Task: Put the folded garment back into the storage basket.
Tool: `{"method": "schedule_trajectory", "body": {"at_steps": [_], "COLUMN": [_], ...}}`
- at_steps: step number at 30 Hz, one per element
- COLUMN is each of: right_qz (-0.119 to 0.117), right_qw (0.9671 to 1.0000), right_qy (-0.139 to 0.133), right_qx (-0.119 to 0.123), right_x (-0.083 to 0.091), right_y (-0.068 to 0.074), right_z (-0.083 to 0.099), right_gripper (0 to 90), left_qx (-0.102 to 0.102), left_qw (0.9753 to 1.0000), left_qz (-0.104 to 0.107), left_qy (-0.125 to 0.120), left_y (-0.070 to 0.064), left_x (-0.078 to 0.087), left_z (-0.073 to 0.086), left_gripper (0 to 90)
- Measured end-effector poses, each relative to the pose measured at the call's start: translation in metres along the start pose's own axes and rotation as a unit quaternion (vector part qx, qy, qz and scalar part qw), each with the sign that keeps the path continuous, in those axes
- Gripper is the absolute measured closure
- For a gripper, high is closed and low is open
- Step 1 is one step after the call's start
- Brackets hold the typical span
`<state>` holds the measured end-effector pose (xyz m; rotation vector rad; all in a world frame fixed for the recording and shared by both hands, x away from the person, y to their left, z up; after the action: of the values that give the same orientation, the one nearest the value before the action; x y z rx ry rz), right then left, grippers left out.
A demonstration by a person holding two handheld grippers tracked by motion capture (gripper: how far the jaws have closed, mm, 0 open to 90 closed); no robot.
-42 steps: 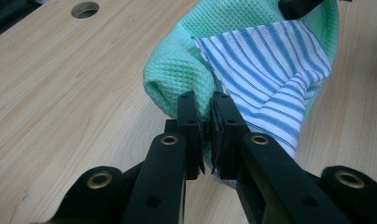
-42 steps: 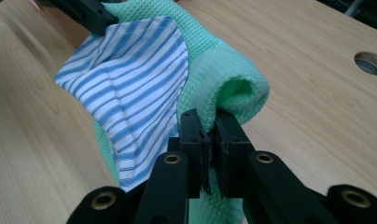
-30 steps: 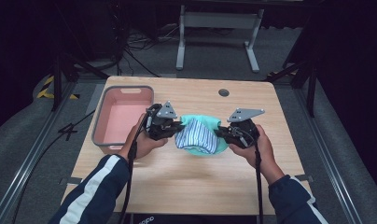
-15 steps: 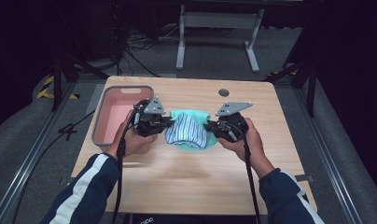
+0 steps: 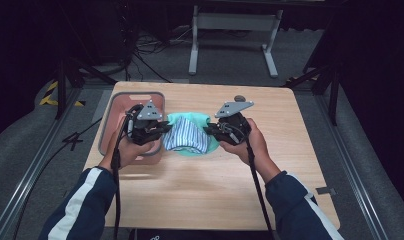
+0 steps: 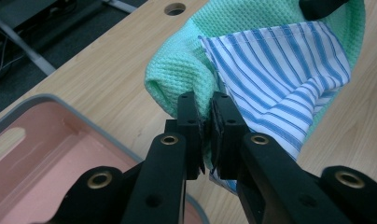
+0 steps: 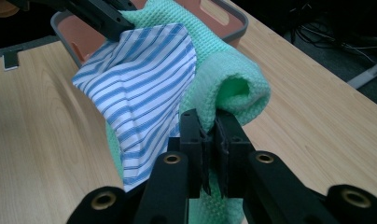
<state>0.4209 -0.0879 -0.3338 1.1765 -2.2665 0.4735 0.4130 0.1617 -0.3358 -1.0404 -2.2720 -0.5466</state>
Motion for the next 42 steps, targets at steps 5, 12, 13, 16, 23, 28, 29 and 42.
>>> {"method": "schedule_trajectory", "body": {"at_steps": [5,12,13,16,23,28,29,42], "right_qz": [-0.009,-0.02,-0.021,-0.027,-0.037,-0.04,-0.041,-0.055], "right_qw": [0.9999,0.9996,0.9995,0.9993,0.9987,0.9983,0.9983,0.9975], "right_qy": [-0.005,-0.011,-0.012,-0.012,-0.015,-0.016,-0.017,-0.015], "right_qx": [0.008,0.017,0.019,0.023,0.032,0.037,0.038,0.042], "right_x": [-0.01,-0.025,-0.027,-0.034,-0.049,-0.057,-0.059,-0.085], "right_y": [0.004,0.01,0.011,0.015,0.024,0.03,0.031,0.045], "right_z": [-0.009,-0.023,-0.025,-0.031,-0.046,-0.055,-0.056,-0.073], "right_gripper": [82.8,82.8,82.7,82.7,82.8,82.8,82.8,82.8], "left_qx": [0.02,0.037,0.04,0.042,0.049,0.055,0.054,0.071], "left_qw": [0.9997,0.9987,0.9984,0.998,0.9966,0.9959,0.9956,0.9927], "left_qz": [-0.016,-0.036,-0.039,-0.048,-0.066,-0.071,-0.076,-0.097], "left_qy": [-0.004,-0.004,-0.004,0.001,0.007,0.007,0.007,0.014], "left_y": [0.008,0.02,0.022,0.028,0.038,0.043,0.046,0.062], "left_x": [0.013,0.028,0.03,0.037,0.05,0.056,0.057,0.067], "left_z": [0.009,0.019,0.021,0.025,0.033,0.037,0.038,0.052], "left_gripper": [83.6,83.5,83.6,83.5,83.6,83.6,83.6,83.5]}}
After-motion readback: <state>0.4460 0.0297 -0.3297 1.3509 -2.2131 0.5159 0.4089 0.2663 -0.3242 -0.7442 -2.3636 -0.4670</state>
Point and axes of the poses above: each handheld gripper's, and its own axes: x roughly backward along the jaws, z roughly out of its underside, y roughly to its left, the point moved 2 cm from there along -x, roughly forward along the jaws
